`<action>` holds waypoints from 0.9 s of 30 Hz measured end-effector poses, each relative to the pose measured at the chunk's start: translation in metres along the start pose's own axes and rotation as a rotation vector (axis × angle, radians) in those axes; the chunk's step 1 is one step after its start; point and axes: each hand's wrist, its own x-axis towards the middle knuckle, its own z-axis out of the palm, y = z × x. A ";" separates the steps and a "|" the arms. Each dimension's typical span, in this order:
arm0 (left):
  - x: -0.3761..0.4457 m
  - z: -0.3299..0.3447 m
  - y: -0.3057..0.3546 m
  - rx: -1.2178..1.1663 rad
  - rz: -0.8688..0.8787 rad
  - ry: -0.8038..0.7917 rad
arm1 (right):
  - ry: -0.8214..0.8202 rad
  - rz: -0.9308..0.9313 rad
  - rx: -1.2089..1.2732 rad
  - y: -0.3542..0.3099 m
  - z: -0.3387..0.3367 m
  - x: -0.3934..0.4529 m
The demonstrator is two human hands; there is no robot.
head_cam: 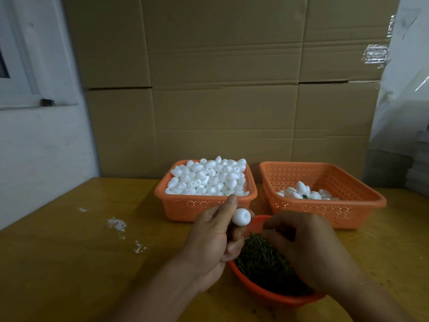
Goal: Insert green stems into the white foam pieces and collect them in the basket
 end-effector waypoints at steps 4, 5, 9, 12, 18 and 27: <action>0.000 0.001 0.002 -0.025 -0.017 0.007 | 0.063 0.052 0.554 -0.013 -0.010 -0.003; 0.000 0.001 0.002 -0.030 -0.021 0.014 | 0.056 0.051 0.659 -0.015 -0.013 -0.004; -0.001 0.003 0.003 -0.032 -0.016 0.038 | -0.014 0.004 0.767 -0.023 -0.017 -0.007; -0.002 0.004 0.004 -0.004 -0.006 0.047 | -0.027 -0.046 0.728 -0.027 -0.013 -0.009; -0.003 0.005 0.002 0.019 -0.002 0.044 | -0.015 -0.045 0.640 -0.028 -0.009 -0.012; -0.003 0.004 0.001 0.039 0.019 0.018 | 0.000 -0.010 0.619 -0.029 -0.009 -0.011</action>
